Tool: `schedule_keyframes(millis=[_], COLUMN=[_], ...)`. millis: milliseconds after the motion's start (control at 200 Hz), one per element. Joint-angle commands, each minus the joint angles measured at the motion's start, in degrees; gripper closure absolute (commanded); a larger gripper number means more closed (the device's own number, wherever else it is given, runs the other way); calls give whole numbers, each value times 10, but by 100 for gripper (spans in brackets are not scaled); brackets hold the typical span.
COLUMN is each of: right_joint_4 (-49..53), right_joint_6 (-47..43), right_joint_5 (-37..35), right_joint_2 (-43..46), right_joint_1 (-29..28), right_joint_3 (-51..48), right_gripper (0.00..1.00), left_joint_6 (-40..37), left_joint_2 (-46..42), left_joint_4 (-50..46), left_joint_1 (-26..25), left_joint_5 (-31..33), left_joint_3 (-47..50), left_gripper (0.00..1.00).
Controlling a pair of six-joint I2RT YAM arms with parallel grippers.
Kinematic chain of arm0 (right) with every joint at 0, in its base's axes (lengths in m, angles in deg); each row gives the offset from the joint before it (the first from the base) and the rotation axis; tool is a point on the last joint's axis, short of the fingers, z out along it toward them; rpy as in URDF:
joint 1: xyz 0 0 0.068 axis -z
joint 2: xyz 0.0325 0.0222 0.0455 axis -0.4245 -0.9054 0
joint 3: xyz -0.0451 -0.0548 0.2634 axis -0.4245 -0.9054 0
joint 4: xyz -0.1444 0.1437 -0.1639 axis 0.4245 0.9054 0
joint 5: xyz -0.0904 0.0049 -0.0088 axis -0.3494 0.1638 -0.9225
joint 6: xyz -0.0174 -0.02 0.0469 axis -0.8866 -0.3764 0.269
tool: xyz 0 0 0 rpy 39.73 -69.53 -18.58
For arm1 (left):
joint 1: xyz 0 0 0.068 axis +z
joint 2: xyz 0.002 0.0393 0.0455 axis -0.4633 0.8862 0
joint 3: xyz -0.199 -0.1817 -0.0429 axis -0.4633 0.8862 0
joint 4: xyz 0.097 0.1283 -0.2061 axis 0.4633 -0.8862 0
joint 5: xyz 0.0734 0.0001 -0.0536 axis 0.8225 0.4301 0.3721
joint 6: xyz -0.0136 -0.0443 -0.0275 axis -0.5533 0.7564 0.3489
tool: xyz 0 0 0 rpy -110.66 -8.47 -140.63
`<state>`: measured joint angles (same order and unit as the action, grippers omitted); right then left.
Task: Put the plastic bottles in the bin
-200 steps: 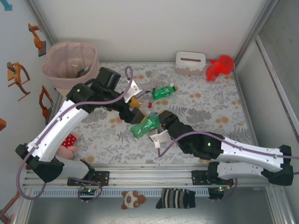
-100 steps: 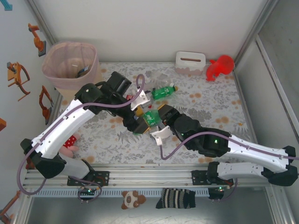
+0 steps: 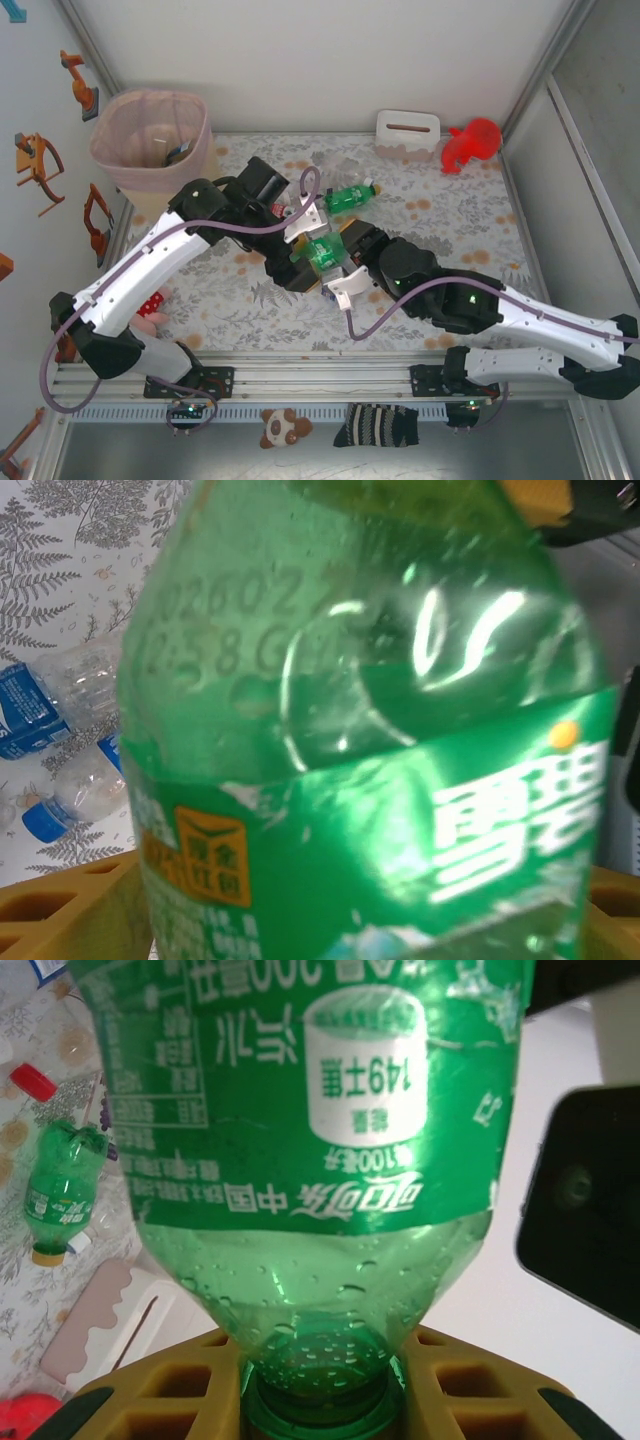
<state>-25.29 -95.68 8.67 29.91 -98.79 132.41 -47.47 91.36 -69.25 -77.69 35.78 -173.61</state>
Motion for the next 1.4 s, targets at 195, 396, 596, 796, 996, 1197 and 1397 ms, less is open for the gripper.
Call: schedule_keyframes(millis=[195,396,596,796,996,1197,1397], right_joint_4=[44,52,55,70,85,115,133], right_joint_6=[40,41,45,63,96,187,384], right_joint_5=[4,7,8,2,-6,2,2], right_joint_2=[-3,-4,-2,2,12,25,53], right_joint_1=[3,3,4,4,3,4,10], right_joint_3=[36,39,39,38,33,40,41], right_gripper=[95,95,90,70,34,16,13], left_joint_6=[-61,-69,-69,-66,-62,-52,-22], left_joint_2=[-3,-1,0,-5,-13,-25,-51], left_joint_4=[-16,-16,-16,-11,-4,13,61], left_joint_1=[-9,-12,-12,-12,-11,-1,37], left_joint_5=[18,14,29,52,76,87,78], left_joint_3=[-22,-28,-30,-29,-23,-8,18], left_gripper=[26,37,47,52,54,56,57])
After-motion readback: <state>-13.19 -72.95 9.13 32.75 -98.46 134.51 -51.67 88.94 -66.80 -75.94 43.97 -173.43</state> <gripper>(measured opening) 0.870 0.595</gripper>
